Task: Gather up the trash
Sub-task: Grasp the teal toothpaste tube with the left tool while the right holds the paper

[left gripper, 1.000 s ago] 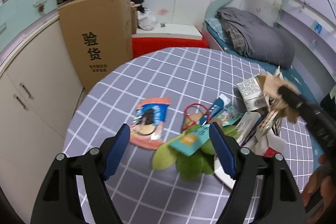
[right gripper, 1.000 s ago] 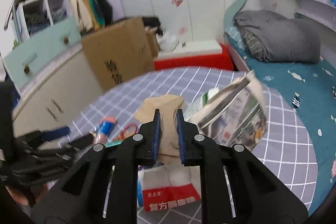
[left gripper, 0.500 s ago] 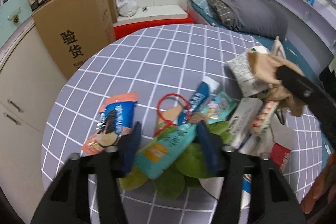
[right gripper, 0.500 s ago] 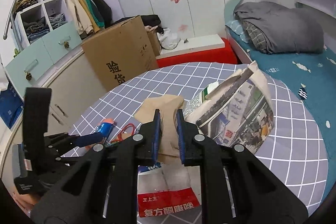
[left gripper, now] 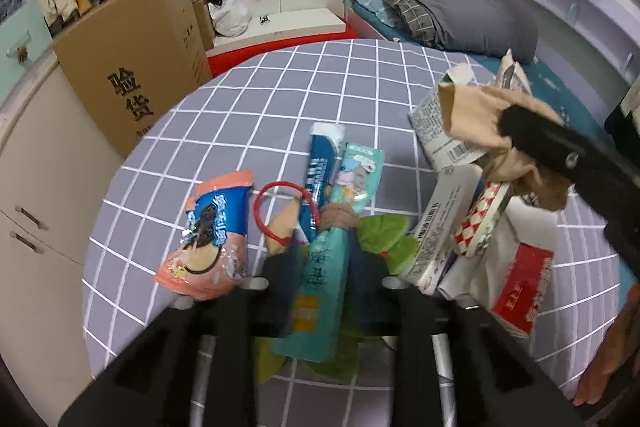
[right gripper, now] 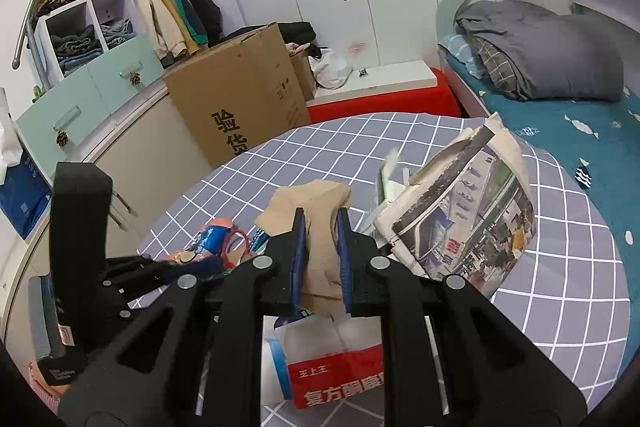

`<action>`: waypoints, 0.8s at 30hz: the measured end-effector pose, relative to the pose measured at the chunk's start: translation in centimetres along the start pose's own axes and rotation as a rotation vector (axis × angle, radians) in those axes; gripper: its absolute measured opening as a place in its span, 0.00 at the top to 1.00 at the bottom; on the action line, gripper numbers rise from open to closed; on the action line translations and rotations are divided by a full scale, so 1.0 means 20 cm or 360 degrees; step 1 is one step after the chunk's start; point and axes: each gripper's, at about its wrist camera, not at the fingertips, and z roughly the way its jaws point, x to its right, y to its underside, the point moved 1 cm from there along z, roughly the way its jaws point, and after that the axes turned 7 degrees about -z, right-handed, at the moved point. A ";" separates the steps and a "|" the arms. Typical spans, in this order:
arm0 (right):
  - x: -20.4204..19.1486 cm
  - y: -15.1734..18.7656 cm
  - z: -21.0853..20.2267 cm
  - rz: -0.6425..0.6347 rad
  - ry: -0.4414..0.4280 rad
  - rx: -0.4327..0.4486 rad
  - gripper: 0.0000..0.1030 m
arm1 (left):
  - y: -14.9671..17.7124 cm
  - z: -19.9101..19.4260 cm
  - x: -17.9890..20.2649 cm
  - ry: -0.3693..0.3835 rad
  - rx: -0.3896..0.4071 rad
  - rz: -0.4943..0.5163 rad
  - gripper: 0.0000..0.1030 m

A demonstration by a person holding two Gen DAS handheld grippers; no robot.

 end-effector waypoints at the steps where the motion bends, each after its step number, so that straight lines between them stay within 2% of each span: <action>1: 0.00 0.00 0.00 0.0002 -0.0003 -0.0004 0.85 | 0.00 -0.01 -0.01 0.0021 0.0013 -0.0034 0.83; 3: -0.01 0.00 0.00 -0.0002 -0.0003 -0.0007 0.85 | -0.01 -0.04 -0.03 0.0072 0.0038 -0.0080 0.91; 10: -0.03 -0.01 -0.03 -0.0010 -0.0005 0.0003 0.85 | -0.03 -0.15 -0.10 0.0197 0.0126 -0.0218 0.92; 15: -0.10 -0.02 -0.07 -0.0030 -0.0031 0.0007 0.85 | 0.01 -0.27 -0.16 0.0243 0.0223 -0.0281 0.92; 20: -0.22 -0.05 -0.11 -0.0069 -0.0070 0.0021 0.85 | 0.08 -0.41 -0.28 0.0241 0.0307 -0.0370 0.92; 24: -0.36 -0.05 -0.11 -0.0123 -0.0119 0.0010 0.85 | 0.17 -0.54 -0.45 0.0190 0.0375 -0.0465 0.92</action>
